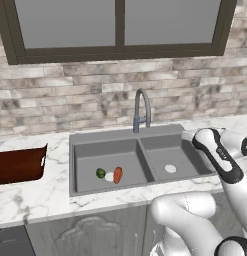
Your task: Pick up all produce items and place them in the sink. Turn on the sink faucet to wash them. Then turn the sink off and put them in the tray.
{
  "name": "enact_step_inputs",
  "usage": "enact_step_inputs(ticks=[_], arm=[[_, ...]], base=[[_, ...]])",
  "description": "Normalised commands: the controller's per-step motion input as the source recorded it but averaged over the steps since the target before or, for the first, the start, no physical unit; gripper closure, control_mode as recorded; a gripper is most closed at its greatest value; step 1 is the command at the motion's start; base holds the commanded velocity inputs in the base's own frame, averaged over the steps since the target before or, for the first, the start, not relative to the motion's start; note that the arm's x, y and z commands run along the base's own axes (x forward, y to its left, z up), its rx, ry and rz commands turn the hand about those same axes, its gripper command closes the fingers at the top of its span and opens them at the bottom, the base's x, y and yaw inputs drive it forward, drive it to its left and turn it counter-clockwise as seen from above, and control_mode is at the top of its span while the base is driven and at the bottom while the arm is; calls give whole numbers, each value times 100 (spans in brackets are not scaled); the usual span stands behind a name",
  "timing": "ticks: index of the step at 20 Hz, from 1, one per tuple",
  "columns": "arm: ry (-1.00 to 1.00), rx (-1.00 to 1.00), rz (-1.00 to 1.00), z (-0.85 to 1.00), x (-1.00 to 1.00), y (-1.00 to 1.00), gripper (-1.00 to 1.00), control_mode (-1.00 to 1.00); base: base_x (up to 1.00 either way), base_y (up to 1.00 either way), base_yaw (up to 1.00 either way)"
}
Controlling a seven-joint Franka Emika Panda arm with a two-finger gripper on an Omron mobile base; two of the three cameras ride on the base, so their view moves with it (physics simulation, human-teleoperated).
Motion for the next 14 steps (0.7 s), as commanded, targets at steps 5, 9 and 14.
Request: enact_step_inputs(ticks=[5,9,14], arm=[[-3,-4,4,0,18,0,-100,-100],[-2,-7,4,5,16,0,-100,-100],[-5,-6,14,1,22,0,-100,-100]], base=[[0,0,0],[0,0,0],[0,0,0]])
